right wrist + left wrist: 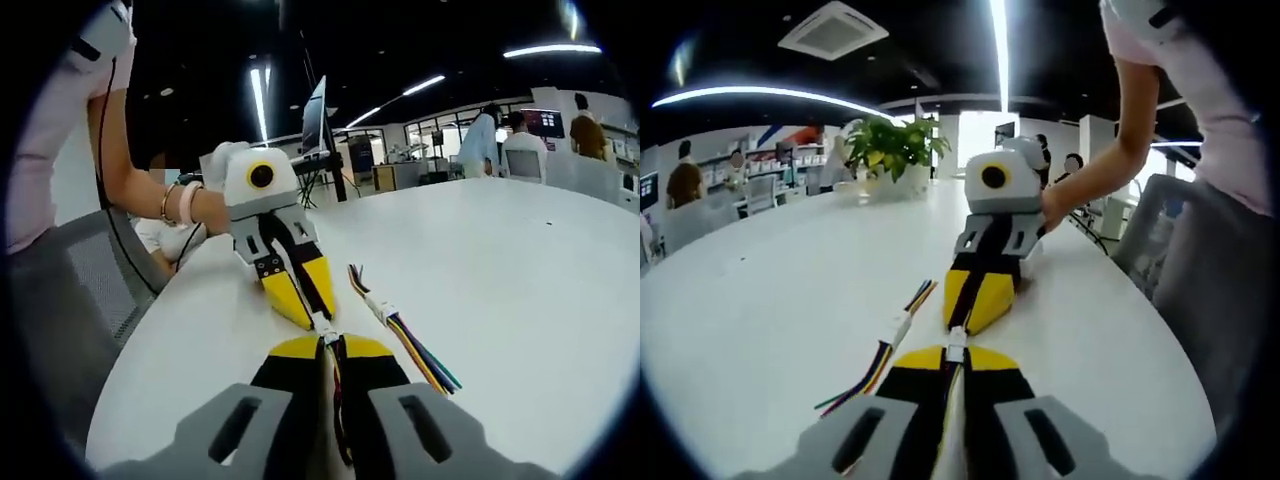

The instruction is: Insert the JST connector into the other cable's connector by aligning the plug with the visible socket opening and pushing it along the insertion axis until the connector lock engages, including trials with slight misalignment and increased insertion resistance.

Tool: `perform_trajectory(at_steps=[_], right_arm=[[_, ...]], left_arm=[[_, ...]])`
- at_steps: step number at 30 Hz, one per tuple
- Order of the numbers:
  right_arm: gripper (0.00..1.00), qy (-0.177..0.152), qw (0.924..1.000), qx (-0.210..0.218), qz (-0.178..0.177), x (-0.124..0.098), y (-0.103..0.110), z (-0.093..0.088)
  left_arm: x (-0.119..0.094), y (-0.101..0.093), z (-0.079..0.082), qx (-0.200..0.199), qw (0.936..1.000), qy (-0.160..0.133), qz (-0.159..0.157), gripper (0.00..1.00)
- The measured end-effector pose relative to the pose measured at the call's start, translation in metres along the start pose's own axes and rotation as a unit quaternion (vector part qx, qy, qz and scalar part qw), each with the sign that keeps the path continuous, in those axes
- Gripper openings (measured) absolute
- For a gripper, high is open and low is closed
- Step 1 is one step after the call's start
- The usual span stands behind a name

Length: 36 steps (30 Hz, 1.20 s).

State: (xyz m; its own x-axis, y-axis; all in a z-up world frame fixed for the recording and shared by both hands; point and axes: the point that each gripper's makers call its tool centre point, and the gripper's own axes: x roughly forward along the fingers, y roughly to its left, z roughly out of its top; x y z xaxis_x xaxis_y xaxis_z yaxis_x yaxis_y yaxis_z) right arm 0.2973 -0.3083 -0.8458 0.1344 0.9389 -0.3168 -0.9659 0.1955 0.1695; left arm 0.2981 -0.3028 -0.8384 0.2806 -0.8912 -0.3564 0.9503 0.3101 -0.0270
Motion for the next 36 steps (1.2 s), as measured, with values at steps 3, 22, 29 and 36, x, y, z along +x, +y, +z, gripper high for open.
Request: perform_trajectory(at_steps=[3, 22, 29, 36], right_arm=[[0.04, 0.002, 0.9999, -0.015, -0.002, 0.0, -0.001, -0.002], [0.12, -0.009, 0.9994, 0.012, -0.033, -0.012, -0.005, 0.015], [0.09, -0.037, 0.9976, 0.016, -0.056, -0.027, 0.003, 0.041], [0.1, -0.071, 0.992, 0.034, -0.098, -0.055, 0.012, 0.071]], left_arm=[[0.0, -0.001, -0.001, 0.002, 1.0, 0.001, 0.002, 0.0], [-0.019, 0.003, 0.031, -0.104, 0.992, -0.065, 0.032, 0.13], [-0.043, 0.007, 0.049, -0.138, 0.9841, -0.075, 0.081, 0.27], [-0.077, 0.0, 0.086, -0.154, 0.9719, -0.116, 0.135, 0.37]])
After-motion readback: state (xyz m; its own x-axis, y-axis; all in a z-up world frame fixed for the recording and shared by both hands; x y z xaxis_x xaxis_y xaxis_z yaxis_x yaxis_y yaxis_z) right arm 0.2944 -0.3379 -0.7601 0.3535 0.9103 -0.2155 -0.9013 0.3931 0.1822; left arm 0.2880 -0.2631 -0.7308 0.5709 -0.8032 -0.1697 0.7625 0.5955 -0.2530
